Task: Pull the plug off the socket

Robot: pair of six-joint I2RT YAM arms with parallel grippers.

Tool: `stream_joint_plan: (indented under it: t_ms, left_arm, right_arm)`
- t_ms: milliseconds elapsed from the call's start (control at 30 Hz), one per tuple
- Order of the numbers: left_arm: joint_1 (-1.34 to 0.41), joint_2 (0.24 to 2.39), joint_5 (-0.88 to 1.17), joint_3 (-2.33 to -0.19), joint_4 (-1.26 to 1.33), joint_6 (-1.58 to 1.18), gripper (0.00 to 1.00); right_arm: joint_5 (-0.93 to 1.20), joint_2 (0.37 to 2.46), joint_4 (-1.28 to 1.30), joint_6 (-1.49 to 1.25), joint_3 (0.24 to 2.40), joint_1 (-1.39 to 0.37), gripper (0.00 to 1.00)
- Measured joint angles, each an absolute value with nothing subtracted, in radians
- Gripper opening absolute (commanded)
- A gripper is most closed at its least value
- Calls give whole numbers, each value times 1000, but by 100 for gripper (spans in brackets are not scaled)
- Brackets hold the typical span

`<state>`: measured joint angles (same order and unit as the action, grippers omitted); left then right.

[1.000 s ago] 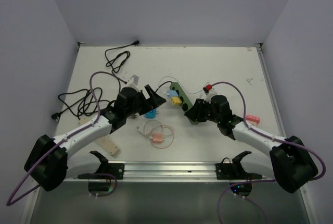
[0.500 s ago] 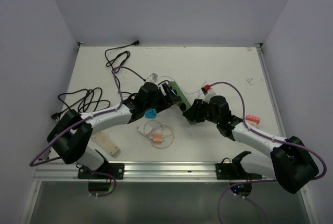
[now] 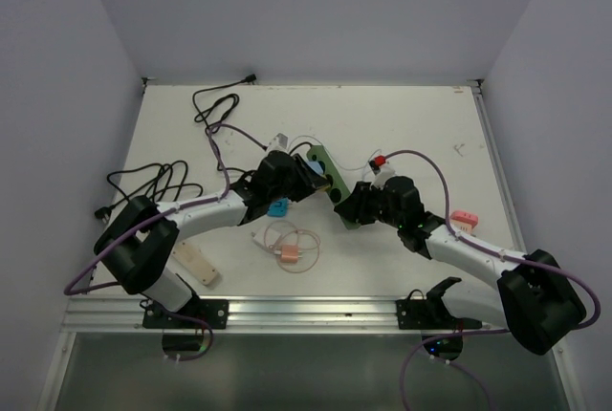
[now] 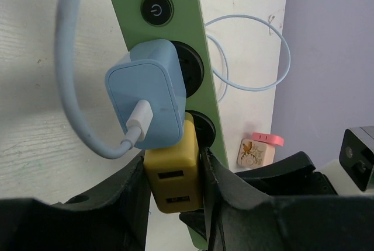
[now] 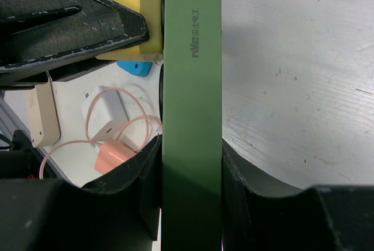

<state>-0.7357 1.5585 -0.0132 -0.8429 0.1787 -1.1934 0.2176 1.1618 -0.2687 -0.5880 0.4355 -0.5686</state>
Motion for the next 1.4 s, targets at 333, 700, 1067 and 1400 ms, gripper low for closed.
stream_joint_plan:
  t_ms: [333,700,1067,1400]
  left_arm:
    - [-745,1541,-37,-807,218,-1142,0]
    - [-791,1500,-89,-787,221,-1045,0]
    - [-810,1478,-134,-784,240,-1011,0]
    - [-834,1457,-162,-753,283,-983,0]
  right_arm:
    - [228,1163,-285,-595,440,-575,63]
    - [223,1272,-273,-604,571,-578,70]
    - [223,1356,-238,-656,591,-599,63]
    - [215,1394,-237,-680,617,-612,0]
